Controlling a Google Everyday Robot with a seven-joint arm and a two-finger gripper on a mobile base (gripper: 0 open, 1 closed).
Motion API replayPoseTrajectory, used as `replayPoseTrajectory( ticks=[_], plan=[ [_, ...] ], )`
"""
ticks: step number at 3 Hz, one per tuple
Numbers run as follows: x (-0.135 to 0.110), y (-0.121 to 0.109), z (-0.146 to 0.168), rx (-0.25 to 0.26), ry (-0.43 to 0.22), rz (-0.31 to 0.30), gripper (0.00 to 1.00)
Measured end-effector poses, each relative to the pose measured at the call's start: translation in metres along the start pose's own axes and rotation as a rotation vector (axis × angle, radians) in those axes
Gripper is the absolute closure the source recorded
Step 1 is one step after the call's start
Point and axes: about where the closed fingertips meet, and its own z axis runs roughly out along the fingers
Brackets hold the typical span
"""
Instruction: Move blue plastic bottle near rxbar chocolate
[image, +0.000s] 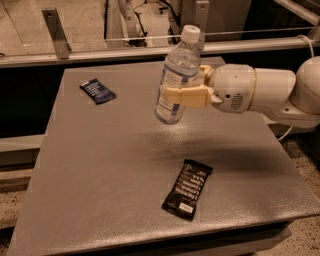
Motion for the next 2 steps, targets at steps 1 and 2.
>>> replayPoseTrajectory(
  ticks=[1, 2],
  plan=[
    [0.016, 0.018, -0.011, 0.012, 0.069, -0.052, 1.00],
    [0.030, 0.025, -0.022, 0.033, 0.121, -0.093, 1.00]
  ],
)
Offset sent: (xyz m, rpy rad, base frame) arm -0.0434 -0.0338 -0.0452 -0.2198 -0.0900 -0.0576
